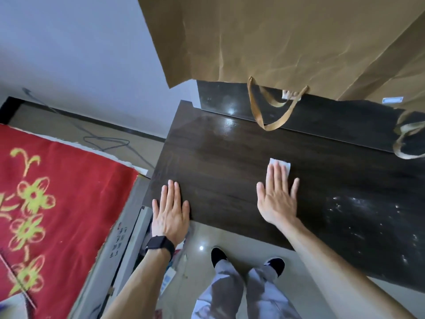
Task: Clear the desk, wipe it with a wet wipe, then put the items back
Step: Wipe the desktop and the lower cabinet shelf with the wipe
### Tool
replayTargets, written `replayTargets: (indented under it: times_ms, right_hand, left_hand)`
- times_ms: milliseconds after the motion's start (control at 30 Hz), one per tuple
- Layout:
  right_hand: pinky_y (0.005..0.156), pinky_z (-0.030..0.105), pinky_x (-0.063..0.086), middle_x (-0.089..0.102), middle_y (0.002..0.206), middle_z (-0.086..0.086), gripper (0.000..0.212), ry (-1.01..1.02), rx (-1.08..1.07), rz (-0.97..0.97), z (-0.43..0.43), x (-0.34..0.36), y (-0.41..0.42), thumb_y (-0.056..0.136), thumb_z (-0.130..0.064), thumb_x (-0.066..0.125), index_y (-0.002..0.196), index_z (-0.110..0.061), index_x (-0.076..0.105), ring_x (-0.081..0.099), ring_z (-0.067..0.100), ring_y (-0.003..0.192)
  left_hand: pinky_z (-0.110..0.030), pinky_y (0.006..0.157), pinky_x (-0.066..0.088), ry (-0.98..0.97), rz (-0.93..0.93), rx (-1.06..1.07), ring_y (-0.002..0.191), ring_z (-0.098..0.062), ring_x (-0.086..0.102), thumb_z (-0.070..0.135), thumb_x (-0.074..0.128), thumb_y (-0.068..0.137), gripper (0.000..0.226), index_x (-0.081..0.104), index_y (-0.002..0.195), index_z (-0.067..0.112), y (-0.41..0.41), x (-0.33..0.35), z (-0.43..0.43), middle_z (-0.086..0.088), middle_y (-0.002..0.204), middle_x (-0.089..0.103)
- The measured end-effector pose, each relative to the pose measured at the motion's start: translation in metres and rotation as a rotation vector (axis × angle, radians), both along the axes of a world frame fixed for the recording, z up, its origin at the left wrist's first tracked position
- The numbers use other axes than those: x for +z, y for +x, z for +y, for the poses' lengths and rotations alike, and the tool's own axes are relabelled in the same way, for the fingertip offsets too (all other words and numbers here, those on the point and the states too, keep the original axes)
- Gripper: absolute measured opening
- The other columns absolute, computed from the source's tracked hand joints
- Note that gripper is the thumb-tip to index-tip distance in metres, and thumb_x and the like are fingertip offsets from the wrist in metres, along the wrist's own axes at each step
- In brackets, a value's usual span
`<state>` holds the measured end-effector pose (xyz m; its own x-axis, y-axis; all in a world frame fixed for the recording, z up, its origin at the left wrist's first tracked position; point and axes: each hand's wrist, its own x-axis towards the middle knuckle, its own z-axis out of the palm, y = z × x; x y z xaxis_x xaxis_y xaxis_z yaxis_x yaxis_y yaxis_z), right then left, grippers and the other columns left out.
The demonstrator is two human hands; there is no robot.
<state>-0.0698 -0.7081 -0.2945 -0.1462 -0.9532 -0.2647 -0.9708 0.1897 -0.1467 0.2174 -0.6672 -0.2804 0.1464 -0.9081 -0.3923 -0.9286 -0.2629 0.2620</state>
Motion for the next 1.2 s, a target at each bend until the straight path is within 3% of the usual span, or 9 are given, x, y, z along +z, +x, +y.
replayTargets:
  times_ms: [133, 300, 433, 633, 833, 900, 967, 1067, 1200]
  right_hand:
    - [0.121, 0.058, 0.003, 0.000, 0.167, 0.002, 0.066, -0.039, 0.384, -0.099, 0.046, 0.000, 0.074, 0.103, -0.046, 0.020, 0.159, -0.013, 0.007, -0.003, 0.021, 0.154]
    - [0.120, 0.058, -0.007, -0.011, 0.166, -0.003, 0.062, -0.007, 0.691, -0.134, 0.004, 0.002, 0.175, 0.105, -0.044, 0.016, 0.158, -0.018, -0.002, -0.020, 0.015, 0.151]
    - [0.121, 0.059, 0.003, -0.001, 0.167, -0.007, 0.060, -0.037, 0.496, -0.172, -0.012, -0.001, 0.154, 0.105, -0.041, 0.019, 0.159, -0.019, 0.008, -0.008, 0.011, 0.153]
    - [0.120, 0.057, -0.003, -0.006, 0.166, -0.008, 0.061, -0.025, 0.034, -0.078, 0.032, 0.003, -0.012, 0.104, -0.045, 0.011, 0.159, -0.023, -0.002, -0.010, 0.011, 0.152]
    - [0.120, 0.061, -0.002, -0.010, 0.167, -0.002, 0.064, 0.075, -0.490, -0.017, 0.064, 0.010, -0.161, 0.102, -0.045, 0.010, 0.158, -0.019, -0.008, -0.012, 0.012, 0.152]
    - [0.121, 0.057, -0.007, -0.015, 0.166, 0.000, 0.064, 0.088, -0.465, -0.009, 0.061, 0.011, -0.144, 0.103, -0.046, 0.009, 0.156, -0.018, -0.011, -0.015, 0.016, 0.152]
    - [0.121, 0.054, -0.012, -0.021, 0.163, -0.003, 0.064, 0.065, -0.284, -0.051, 0.060, 0.010, -0.099, 0.103, -0.047, 0.008, 0.156, -0.019, -0.014, -0.021, 0.016, 0.150]
    - [0.121, 0.055, -0.008, -0.018, 0.164, -0.007, 0.062, -0.006, 0.009, -0.129, 0.059, 0.003, -0.053, 0.104, -0.045, 0.013, 0.158, -0.021, -0.006, -0.022, 0.010, 0.150]
    - [0.120, 0.060, 0.003, -0.009, 0.166, -0.011, 0.061, -0.051, 0.109, -0.121, 0.053, -0.001, -0.112, 0.105, -0.044, 0.018, 0.159, -0.023, 0.001, -0.013, 0.007, 0.151]
  left_hand:
    - [-0.045, 0.123, -0.002, -0.040, -0.032, 0.013, 0.147, -0.010, -0.020, 0.044, 0.014, 0.104, 0.061, -0.009, 0.156, 0.022, 0.019, 0.002, 0.014, 0.007, 0.162, -0.018]
    - [-0.042, 0.122, -0.006, -0.003, -0.079, -0.005, 0.147, -0.011, -0.023, 0.044, 0.013, 0.104, 0.061, -0.009, 0.156, 0.023, 0.033, 0.000, 0.027, 0.006, 0.163, -0.018]
    - [-0.045, 0.122, -0.002, -0.062, -0.092, -0.140, 0.149, -0.015, -0.016, 0.043, 0.014, 0.105, 0.058, 0.000, 0.158, 0.024, 0.015, -0.003, 0.021, 0.005, 0.164, -0.010]
    - [-0.052, 0.117, 0.022, -0.112, -0.008, -0.477, 0.151, -0.023, 0.013, 0.041, 0.025, 0.102, 0.057, 0.020, 0.157, 0.024, -0.073, -0.009, 0.009, -0.001, 0.165, 0.012]
    - [-0.051, 0.118, 0.017, -0.111, 0.090, -0.627, 0.152, -0.020, 0.009, 0.040, 0.029, 0.103, 0.059, 0.019, 0.157, 0.020, -0.175, -0.009, 0.010, 0.001, 0.165, 0.008]
    - [-0.051, 0.120, 0.009, -0.093, 0.080, -0.637, 0.152, -0.017, 0.000, 0.041, 0.025, 0.103, 0.060, 0.013, 0.158, 0.021, -0.195, -0.012, 0.012, 0.004, 0.165, 0.000]
    - [-0.052, 0.119, 0.008, -0.077, 0.065, -0.600, 0.152, -0.015, -0.001, 0.042, 0.022, 0.102, 0.060, 0.011, 0.158, 0.022, -0.205, -0.014, 0.014, 0.006, 0.165, 0.000]
    - [-0.052, 0.121, 0.012, -0.066, 0.036, -0.588, 0.151, -0.012, -0.005, 0.041, 0.013, 0.099, 0.061, 0.008, 0.157, 0.022, -0.204, -0.015, 0.016, 0.009, 0.163, -0.004]
    - [-0.048, 0.122, 0.007, -0.051, -0.008, -0.610, 0.150, -0.010, -0.013, 0.046, 0.004, 0.099, 0.063, -0.004, 0.158, 0.025, -0.203, -0.013, 0.014, 0.011, 0.163, -0.012]
